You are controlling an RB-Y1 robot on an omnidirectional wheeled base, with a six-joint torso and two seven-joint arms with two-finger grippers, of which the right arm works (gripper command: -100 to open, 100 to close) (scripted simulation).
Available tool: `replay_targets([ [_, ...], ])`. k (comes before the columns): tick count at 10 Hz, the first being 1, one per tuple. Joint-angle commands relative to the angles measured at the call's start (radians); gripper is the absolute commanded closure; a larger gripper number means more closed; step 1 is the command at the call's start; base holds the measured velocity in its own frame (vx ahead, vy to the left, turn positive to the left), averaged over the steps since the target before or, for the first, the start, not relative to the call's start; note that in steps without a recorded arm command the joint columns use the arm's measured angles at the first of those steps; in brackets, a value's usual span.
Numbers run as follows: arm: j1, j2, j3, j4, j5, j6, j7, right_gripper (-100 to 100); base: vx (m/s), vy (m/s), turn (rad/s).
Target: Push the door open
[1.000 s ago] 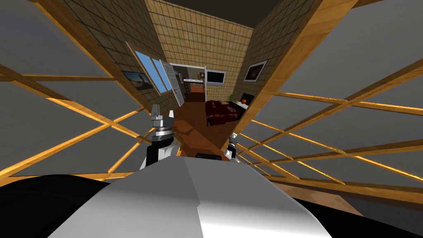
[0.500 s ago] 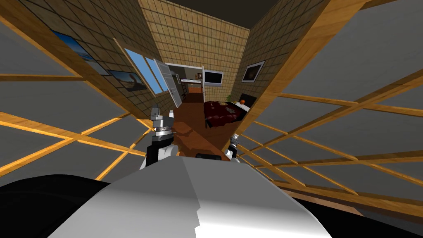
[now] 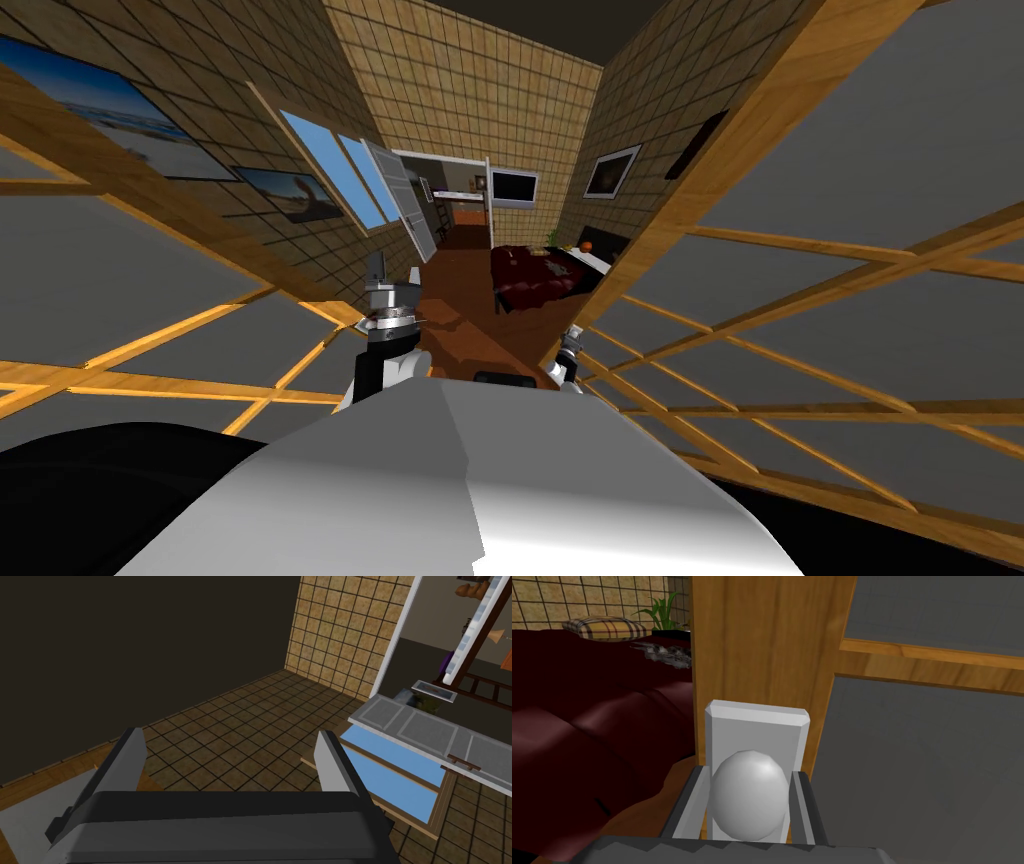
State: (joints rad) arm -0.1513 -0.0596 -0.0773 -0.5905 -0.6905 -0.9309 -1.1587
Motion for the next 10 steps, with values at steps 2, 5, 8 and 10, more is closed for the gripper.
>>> replay_targets([
  [2,0.000,-0.014,-0.017,0.004,-0.012,-0.007,-0.001,100,0.152,0.000,-0.040],
  [5,0.000,-0.021,-0.052,0.008,-0.038,-0.014,0.006,100,0.187,0.001,-0.062],
  [8,0.014,-0.016,-0.064,-0.009,-0.048,-0.007,0.011,100,0.177,-0.002,-0.054],
  [10,0.018,-0.029,-0.088,-0.013,-0.066,-0.010,0.019,100,0.177,-0.025,-0.051],
])
